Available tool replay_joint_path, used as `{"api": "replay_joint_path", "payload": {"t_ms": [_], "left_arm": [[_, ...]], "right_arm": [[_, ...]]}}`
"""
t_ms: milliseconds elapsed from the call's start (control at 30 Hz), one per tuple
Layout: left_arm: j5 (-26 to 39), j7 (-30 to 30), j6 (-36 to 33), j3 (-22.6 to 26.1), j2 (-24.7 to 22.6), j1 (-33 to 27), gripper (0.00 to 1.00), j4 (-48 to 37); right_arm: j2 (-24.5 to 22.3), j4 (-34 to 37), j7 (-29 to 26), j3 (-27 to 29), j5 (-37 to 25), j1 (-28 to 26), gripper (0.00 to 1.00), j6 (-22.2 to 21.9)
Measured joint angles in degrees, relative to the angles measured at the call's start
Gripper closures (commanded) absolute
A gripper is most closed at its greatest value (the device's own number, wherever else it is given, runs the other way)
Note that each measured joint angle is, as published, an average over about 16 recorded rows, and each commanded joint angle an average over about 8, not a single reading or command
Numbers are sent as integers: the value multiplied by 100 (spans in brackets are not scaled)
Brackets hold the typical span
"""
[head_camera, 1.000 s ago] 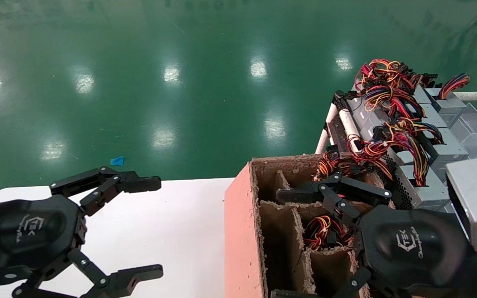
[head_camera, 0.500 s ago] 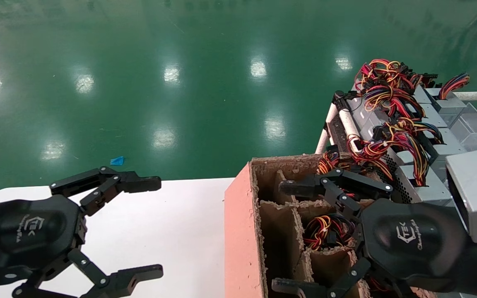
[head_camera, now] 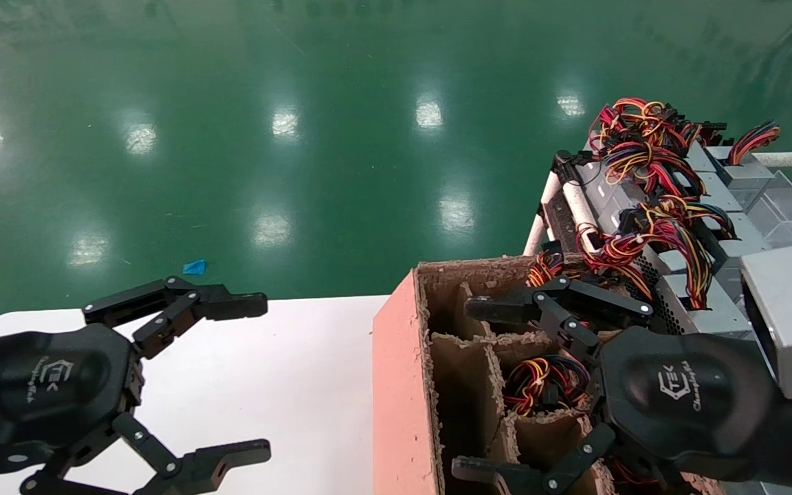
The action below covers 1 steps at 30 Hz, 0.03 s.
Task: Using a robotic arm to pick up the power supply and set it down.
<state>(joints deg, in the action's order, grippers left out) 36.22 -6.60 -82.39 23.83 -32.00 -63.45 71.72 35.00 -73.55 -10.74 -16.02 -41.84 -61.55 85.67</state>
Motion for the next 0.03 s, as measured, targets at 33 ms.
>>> {"api": "replay_joint_path", "payload": {"t_ms": [33], "left_arm": [[0, 0, 0, 0, 0, 0, 0, 0]], "right_arm": [[0, 1, 0, 0, 0, 0, 0, 0]]}}
